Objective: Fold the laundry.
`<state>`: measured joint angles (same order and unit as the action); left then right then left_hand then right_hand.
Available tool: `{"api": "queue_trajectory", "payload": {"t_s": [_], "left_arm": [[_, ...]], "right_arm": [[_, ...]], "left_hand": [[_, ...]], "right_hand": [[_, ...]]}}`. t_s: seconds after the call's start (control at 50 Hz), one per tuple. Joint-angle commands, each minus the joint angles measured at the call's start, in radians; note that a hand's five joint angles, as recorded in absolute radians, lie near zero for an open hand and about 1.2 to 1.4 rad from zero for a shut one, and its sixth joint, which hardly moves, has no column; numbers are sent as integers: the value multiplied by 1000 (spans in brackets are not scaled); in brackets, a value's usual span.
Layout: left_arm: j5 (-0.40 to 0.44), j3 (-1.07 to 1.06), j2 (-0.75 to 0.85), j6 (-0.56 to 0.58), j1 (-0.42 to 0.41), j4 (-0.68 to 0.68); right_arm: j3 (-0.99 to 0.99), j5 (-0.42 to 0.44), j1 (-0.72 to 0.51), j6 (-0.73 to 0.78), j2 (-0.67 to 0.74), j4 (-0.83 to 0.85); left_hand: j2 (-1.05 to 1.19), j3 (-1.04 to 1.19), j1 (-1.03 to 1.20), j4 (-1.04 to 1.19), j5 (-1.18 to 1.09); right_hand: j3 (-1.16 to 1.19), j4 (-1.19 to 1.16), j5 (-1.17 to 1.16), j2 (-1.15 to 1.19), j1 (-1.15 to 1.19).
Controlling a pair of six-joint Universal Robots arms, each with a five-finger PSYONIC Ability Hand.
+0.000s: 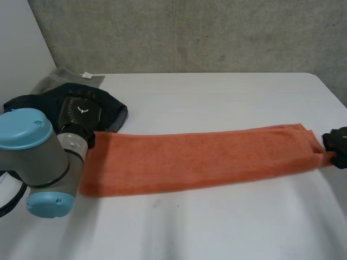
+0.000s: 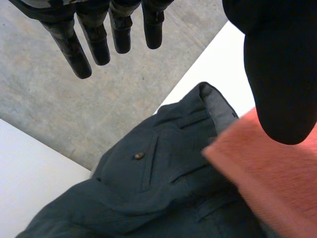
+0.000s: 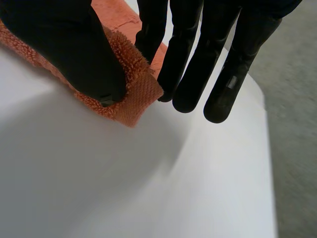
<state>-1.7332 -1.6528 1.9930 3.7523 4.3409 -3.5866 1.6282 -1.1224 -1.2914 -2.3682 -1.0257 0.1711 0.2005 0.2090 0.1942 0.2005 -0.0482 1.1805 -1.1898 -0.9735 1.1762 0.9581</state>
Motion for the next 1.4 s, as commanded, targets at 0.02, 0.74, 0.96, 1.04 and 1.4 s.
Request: {"api": "queue_trajectory", "payload": {"t_s": [0.02, 0.74, 0.96, 1.04, 1.4], "left_arm": [[1, -38, -56, -3, 2, 0], [0, -82, -137, -66, -40, 9], [1, -61, -123, -66, -132, 0], [0, -24, -102, -84, -182, -1], [14, 180, 136, -212, -388, 35]], "right_arm": [[-57, -19, 161, 102, -16, 1], [-229, 104, -950, 86, 68, 91], [-217, -19, -984, -17, 62, 80], [-197, -138, -893, -202, -16, 79], [170, -195, -502, -318, -192, -36]], "left_hand": [[-26, -34, -20, -26, 48], [-26, -34, -20, -26, 48], [-26, -34, -20, -26, 48], [-26, -34, -20, -26, 48], [-25, -34, -19, -25, 47]], "right_hand": [[216, -207, -248, 220, 438], [216, -207, -248, 220, 438], [-1006, 1015, 974, -1002, -784], [-1006, 1015, 974, -1002, -784], [-961, 970, 928, -957, -739]]}}
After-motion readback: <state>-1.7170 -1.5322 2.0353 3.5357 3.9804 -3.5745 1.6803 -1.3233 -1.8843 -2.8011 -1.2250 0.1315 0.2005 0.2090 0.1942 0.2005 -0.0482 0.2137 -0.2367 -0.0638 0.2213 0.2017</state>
